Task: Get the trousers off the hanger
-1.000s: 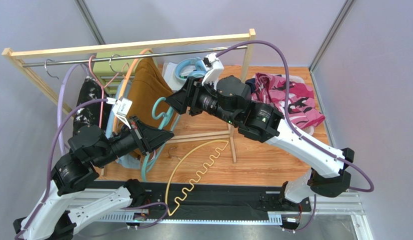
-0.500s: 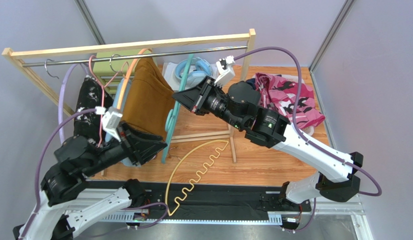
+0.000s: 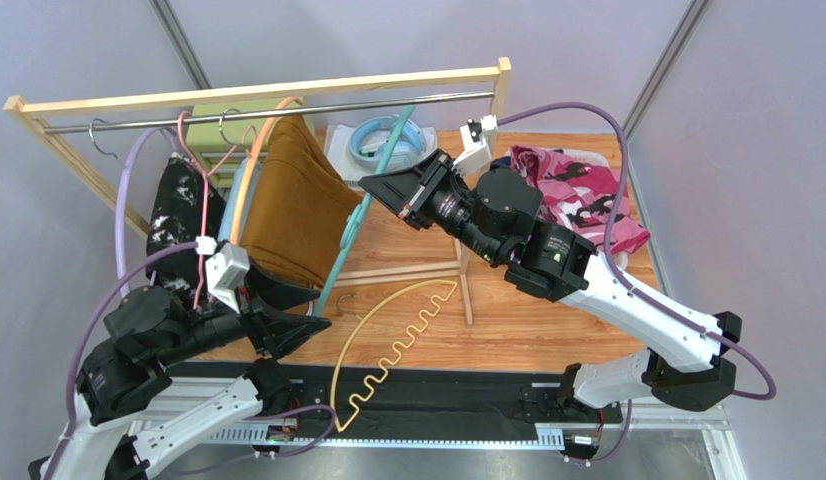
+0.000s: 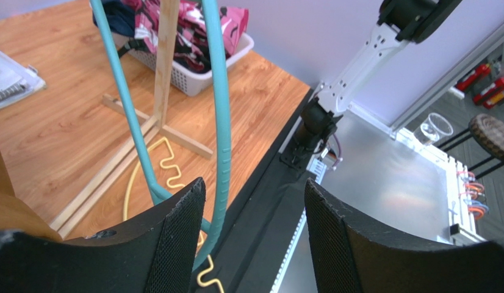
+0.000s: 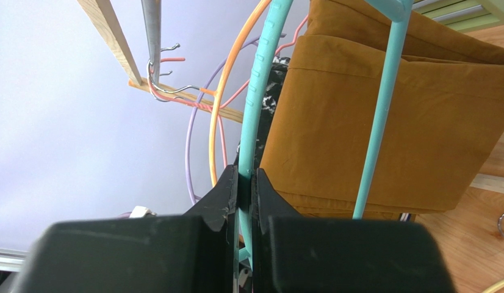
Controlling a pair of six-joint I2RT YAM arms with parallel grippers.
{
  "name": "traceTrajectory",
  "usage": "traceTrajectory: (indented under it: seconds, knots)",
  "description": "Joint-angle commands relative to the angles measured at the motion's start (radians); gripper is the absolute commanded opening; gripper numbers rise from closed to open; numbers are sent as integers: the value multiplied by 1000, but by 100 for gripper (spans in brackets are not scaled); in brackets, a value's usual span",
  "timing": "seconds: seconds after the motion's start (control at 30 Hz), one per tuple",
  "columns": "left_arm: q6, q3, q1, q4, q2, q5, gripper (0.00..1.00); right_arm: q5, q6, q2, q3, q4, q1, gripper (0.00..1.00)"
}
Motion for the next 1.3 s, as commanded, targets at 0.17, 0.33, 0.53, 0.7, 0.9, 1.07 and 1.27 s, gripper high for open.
traceTrajectory:
  seconds: [0.17, 0.33, 0.53, 0.7, 0.9, 1.07, 1.27]
  knots:
    - [70, -36, -4, -13, 64, 52, 64, 1, 86, -56, -1, 71, -4, 0]
    - [18, -37, -4, 7, 64, 32, 38, -18, 92, -66, -9, 71, -4, 0]
    - [-94, 13, -4, 10, 99, 27, 0, -53, 107, -81, -41, 88, -4, 3]
    - [-236, 81, -4, 2, 137, -4, 0, -110, 44, -92, -35, 41, -4, 43]
    - [-367, 148, -4, 16, 171, -10, 0, -111, -83, -181, -102, -73, -3, 72]
    - [-317, 165, -4, 109, 222, 41, 0, -127, -247, -302, -150, -126, 3, 72]
    - [-249, 121, -4, 274, 294, 15, 0, -93, -387, -441, -144, -269, 5, 71]
